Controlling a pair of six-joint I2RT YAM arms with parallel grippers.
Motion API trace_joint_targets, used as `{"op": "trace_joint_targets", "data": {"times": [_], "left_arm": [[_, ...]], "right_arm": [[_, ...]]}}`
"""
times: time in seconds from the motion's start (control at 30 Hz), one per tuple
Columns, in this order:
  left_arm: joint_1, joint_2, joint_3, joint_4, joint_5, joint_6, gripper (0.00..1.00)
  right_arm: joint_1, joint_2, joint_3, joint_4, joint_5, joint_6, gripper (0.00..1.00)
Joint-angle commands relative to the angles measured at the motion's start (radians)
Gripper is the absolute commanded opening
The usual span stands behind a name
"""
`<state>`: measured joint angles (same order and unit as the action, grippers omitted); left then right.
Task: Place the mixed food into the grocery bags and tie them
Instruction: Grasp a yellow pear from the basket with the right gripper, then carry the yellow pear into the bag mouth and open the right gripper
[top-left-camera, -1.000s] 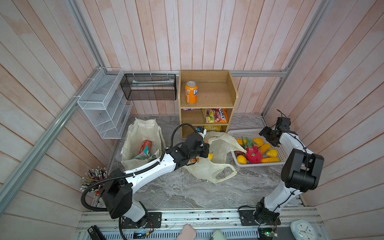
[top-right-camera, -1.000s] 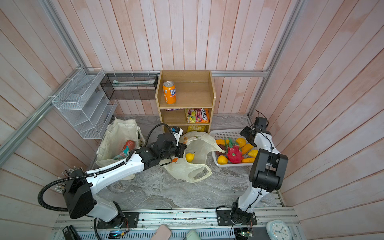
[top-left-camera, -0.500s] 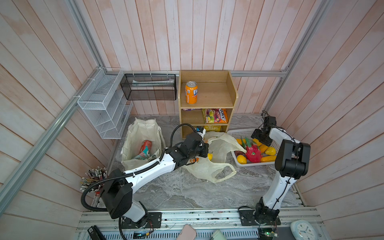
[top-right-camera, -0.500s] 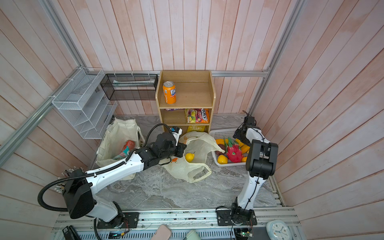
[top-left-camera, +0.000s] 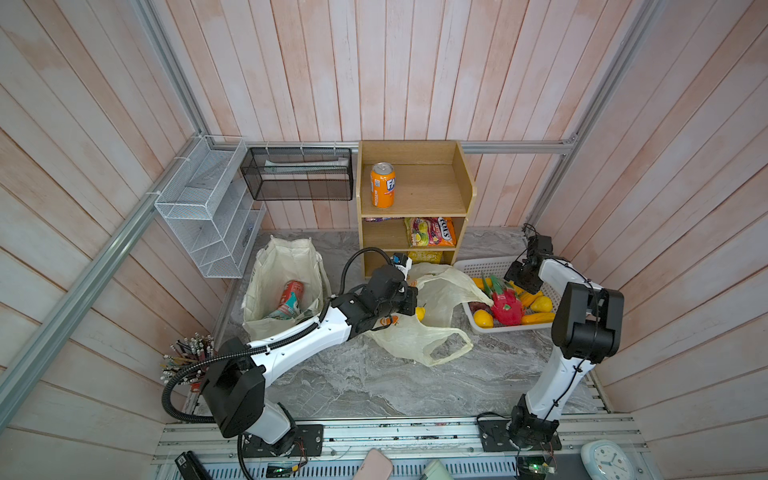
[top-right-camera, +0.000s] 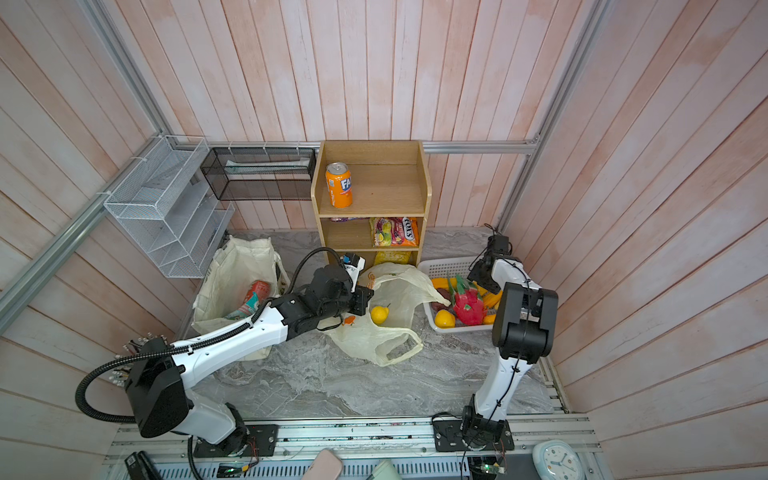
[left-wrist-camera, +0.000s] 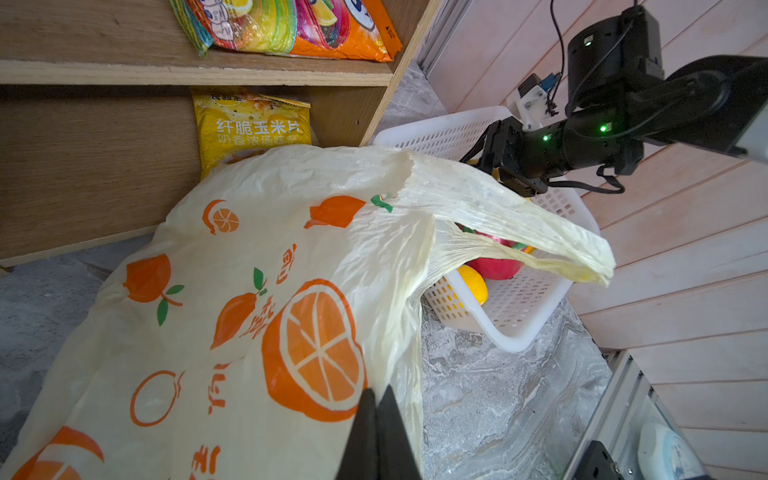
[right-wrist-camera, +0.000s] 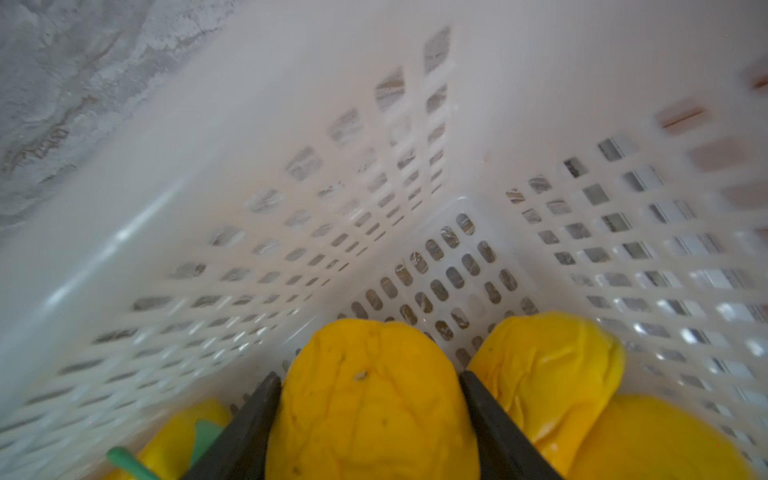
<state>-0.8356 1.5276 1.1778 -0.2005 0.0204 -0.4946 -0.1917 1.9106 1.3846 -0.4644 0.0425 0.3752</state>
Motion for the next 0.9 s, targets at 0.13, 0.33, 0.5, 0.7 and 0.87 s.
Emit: {"op": "trace_joint_targets", "data": {"times": [0.13,0.33,0.5,0.7,0.87], "left_arm": [[0.006,-0.006,0.005,0.019,0.012,-0.012,0.0],[0.006,-0.005,0.012,0.007,-0.002,-0.007,0.0],[0.006,-0.008,0.017,-0.013,-0.015,-0.004,0.0],[0.006,-0.013,0.031,-0.051,-0.035,0.007,0.0],[0.007,-0.02,0.042,-0.073,-0.051,0.004,0.0]], "right_arm": [[-0.03,-0.175,-0.041,0.032,-0.073,0.069,0.46],[-0.041,-0.382,-0.156,0.16,-0.294,0.191,0.46],[-0.033,-0.558,-0.27,0.265,-0.49,0.289,0.46],[0.085,-0.759,-0.322,0.239,-0.569,0.275,0.46],[0.32,-0.864,-0.348,0.16,-0.5,0.261,0.46]]}}
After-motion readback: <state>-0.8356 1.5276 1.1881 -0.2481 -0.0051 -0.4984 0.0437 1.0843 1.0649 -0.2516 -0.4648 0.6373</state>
